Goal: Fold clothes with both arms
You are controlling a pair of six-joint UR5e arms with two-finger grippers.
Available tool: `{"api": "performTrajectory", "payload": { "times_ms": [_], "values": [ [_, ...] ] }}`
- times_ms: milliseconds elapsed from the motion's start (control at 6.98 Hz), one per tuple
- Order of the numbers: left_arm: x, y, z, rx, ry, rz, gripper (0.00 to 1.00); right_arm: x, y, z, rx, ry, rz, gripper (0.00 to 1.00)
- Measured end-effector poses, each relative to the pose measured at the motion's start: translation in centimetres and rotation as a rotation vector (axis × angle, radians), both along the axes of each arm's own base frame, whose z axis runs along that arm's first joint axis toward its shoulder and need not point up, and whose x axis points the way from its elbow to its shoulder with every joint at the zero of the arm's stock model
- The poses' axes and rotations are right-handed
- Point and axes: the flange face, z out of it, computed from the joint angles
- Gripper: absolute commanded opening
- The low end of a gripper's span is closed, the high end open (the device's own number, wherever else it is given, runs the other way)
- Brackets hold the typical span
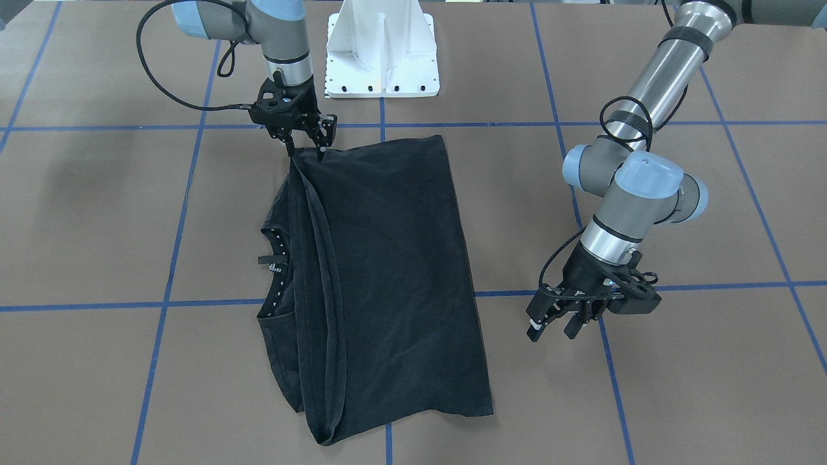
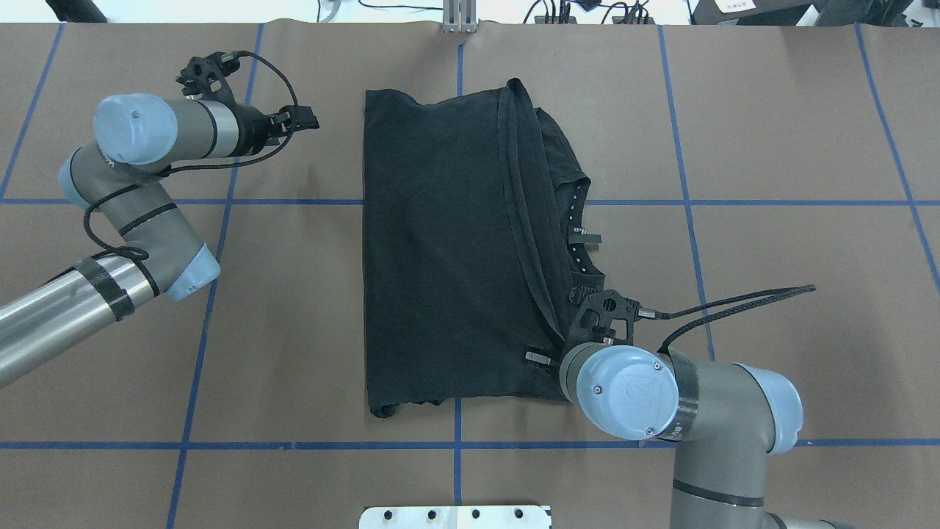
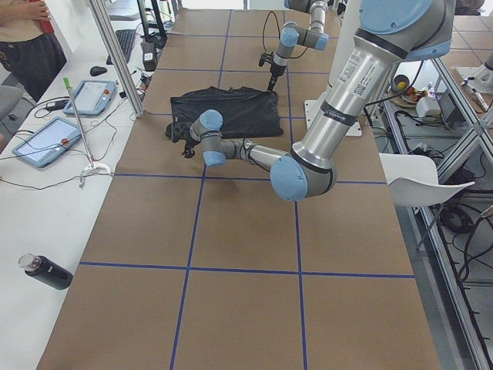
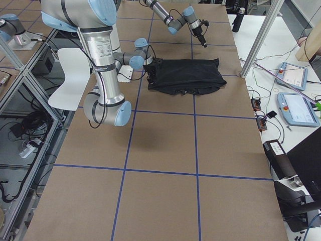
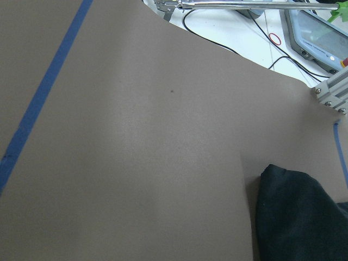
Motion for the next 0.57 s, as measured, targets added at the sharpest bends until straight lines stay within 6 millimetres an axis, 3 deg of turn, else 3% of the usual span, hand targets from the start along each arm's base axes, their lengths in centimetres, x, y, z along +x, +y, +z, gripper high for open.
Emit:
{"api": "performTrajectory", "payload": {
  "times_ms": [573],
  "values": [
    [-0.1, 0.1, -0.4, 0.004, 0.006, -0.001, 0.91, -0.1, -2.3, 1.8, -0.111, -0.019, 0.148, 0.63]
  ]
}}
